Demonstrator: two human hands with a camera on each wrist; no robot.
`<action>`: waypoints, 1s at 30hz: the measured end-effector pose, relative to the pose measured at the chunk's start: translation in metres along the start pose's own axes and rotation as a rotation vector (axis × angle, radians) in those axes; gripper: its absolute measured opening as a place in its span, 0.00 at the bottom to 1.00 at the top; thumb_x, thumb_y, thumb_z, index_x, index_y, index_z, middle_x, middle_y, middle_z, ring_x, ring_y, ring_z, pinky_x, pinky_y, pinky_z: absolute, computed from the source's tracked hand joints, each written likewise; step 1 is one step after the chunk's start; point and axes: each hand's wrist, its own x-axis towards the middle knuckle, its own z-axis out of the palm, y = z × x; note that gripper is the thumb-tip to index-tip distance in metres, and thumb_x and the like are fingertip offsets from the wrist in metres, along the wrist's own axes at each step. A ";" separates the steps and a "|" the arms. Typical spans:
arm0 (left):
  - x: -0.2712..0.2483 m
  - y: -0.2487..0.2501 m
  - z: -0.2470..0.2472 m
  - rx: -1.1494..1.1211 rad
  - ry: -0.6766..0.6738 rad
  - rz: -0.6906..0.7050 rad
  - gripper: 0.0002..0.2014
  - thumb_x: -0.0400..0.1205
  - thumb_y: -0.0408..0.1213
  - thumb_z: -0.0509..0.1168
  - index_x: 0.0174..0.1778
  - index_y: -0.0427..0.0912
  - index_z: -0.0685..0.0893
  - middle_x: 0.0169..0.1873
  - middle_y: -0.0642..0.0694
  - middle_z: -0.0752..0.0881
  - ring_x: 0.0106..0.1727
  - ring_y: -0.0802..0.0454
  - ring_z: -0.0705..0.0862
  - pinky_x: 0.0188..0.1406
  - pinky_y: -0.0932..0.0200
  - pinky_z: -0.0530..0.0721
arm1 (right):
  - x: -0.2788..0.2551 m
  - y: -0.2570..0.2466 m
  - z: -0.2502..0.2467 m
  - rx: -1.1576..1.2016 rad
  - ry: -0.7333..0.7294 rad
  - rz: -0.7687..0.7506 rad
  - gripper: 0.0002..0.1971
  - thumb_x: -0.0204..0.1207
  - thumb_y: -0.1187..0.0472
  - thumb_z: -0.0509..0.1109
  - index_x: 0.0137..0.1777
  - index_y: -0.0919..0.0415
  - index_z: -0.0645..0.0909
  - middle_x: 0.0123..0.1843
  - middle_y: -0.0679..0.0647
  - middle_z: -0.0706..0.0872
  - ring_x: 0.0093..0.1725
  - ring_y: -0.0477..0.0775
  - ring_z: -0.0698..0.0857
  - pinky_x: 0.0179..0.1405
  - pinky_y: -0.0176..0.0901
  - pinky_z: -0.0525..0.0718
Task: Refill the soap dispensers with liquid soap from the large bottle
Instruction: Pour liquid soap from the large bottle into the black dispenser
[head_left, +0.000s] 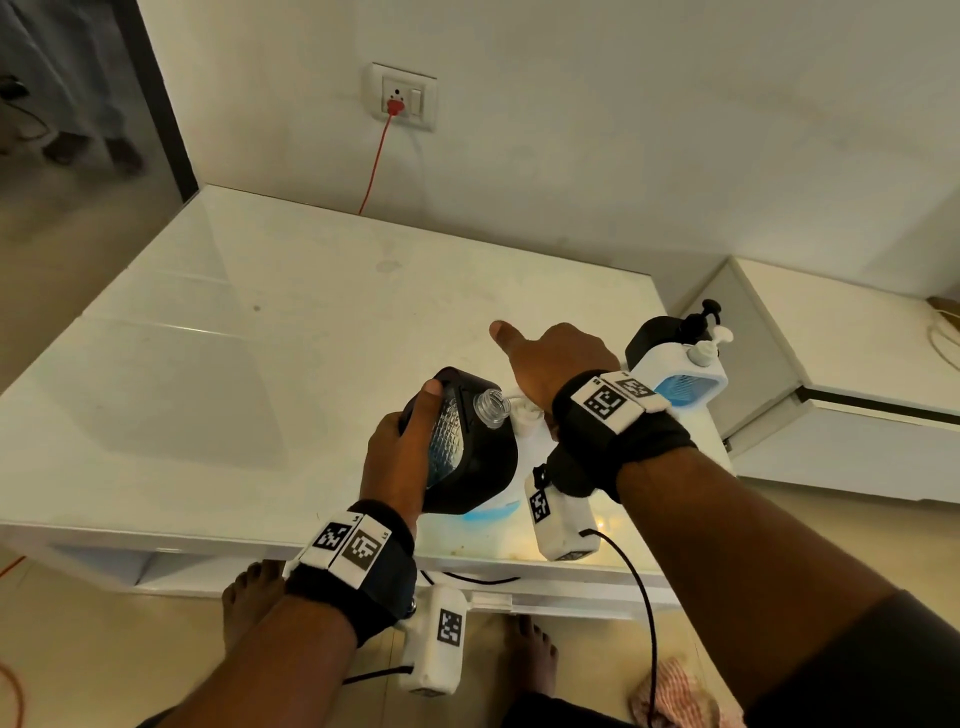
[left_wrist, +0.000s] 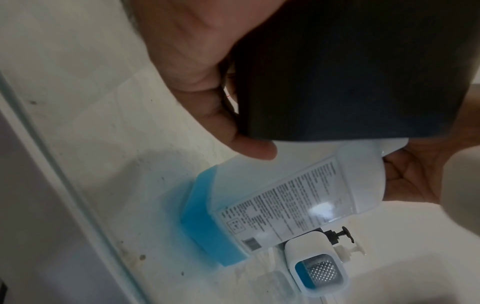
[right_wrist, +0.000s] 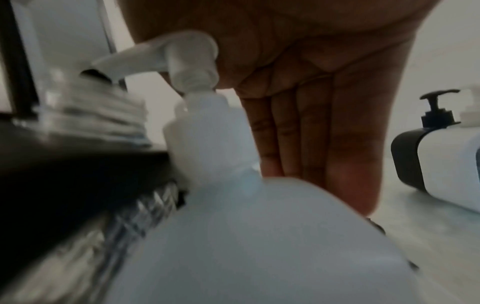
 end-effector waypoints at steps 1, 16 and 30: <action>0.000 0.000 0.000 0.002 0.000 -0.003 0.47 0.63 0.81 0.67 0.63 0.45 0.89 0.53 0.43 0.94 0.56 0.42 0.92 0.61 0.38 0.91 | -0.001 -0.001 -0.003 0.028 -0.027 -0.008 0.39 0.77 0.23 0.48 0.36 0.60 0.78 0.36 0.55 0.86 0.42 0.59 0.85 0.49 0.49 0.80; 0.000 -0.001 0.001 0.020 0.029 -0.011 0.32 0.78 0.71 0.66 0.60 0.44 0.88 0.53 0.43 0.93 0.55 0.42 0.92 0.63 0.37 0.90 | 0.005 0.003 0.010 -0.003 0.041 0.042 0.33 0.82 0.30 0.51 0.49 0.59 0.83 0.44 0.55 0.83 0.44 0.58 0.79 0.46 0.48 0.69; -0.006 0.003 0.001 0.023 0.026 0.015 0.48 0.58 0.82 0.65 0.61 0.46 0.88 0.54 0.44 0.93 0.57 0.42 0.91 0.64 0.36 0.89 | 0.004 0.000 0.002 0.006 -0.038 0.025 0.35 0.81 0.27 0.48 0.39 0.58 0.79 0.37 0.53 0.82 0.37 0.54 0.78 0.45 0.48 0.70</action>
